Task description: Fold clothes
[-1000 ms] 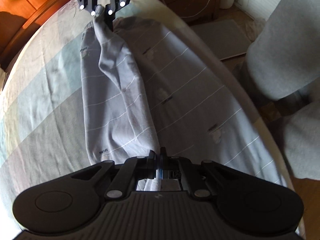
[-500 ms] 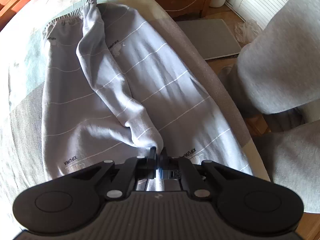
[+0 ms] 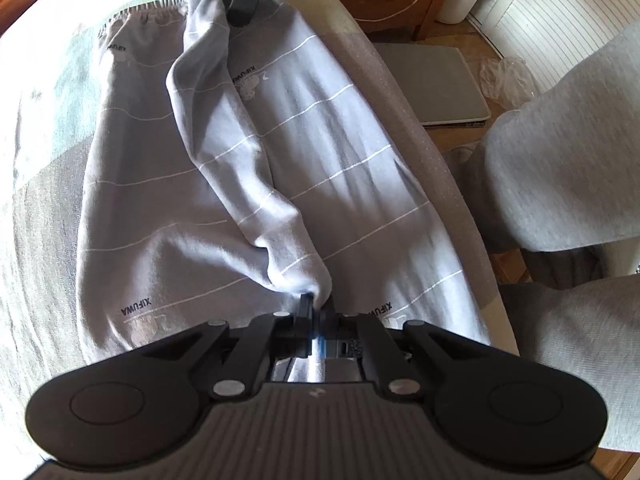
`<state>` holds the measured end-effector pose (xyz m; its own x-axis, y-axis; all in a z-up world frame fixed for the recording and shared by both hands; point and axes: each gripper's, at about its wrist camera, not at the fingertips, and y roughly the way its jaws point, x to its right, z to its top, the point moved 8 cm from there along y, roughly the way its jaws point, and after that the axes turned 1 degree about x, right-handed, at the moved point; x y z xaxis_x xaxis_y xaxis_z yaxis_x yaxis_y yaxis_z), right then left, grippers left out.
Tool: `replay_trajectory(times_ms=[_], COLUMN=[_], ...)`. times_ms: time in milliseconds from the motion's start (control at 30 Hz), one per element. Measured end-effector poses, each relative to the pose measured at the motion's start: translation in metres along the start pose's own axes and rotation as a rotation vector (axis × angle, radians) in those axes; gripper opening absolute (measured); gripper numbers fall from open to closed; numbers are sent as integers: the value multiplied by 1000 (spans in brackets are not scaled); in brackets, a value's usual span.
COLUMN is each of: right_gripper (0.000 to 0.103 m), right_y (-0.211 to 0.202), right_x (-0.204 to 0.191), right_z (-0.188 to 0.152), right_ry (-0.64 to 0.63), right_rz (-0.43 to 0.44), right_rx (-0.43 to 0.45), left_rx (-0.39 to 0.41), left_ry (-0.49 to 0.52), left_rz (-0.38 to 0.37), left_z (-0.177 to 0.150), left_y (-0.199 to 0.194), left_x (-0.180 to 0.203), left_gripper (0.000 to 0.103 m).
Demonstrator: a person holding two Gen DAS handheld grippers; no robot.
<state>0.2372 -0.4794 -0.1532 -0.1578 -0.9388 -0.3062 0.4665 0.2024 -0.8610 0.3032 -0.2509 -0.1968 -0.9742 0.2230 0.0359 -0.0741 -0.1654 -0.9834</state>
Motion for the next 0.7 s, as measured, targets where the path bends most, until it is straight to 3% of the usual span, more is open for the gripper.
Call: replay_trajectory(times_ms=[33,67,100,233,367,500,533,567,633,700], right_gripper=[29,10,8,18,46,46,45,36,11,10], right_y=[4,5,0,-28,-23,-2,2,5,8,6], right_x=[8,17,22,20,15,29,31,32,28,22], right_z=[-3,-6,-6,-7,-9,-4,-2,1,6,13], right_ry=[-7,17,78,277,526,773,819,843,800,715], right_rz=[-72,-112,-111,-4,113,147,149,145,111,76], right_rx=[2,4,17,59,67,101,108,109,89,80], left_rx=[2,1,1,1,2,5,6,8,18,34], left_ry=[-6,-6,-6,-6,-7,-5,-4,-2,2,3], left_rz=[4,8,13,20,27,37,41,44,52,62], left_z=[0,0,0,1,1,1,2,2,2,2], left_y=[-1,-2,-4,-4,-5,-5,-5,-4,-9,-17], left_x=[0,0,1,1,2,4,5,6,8,8], left_gripper=[1,1,1,1,1,1,1,1,1,1])
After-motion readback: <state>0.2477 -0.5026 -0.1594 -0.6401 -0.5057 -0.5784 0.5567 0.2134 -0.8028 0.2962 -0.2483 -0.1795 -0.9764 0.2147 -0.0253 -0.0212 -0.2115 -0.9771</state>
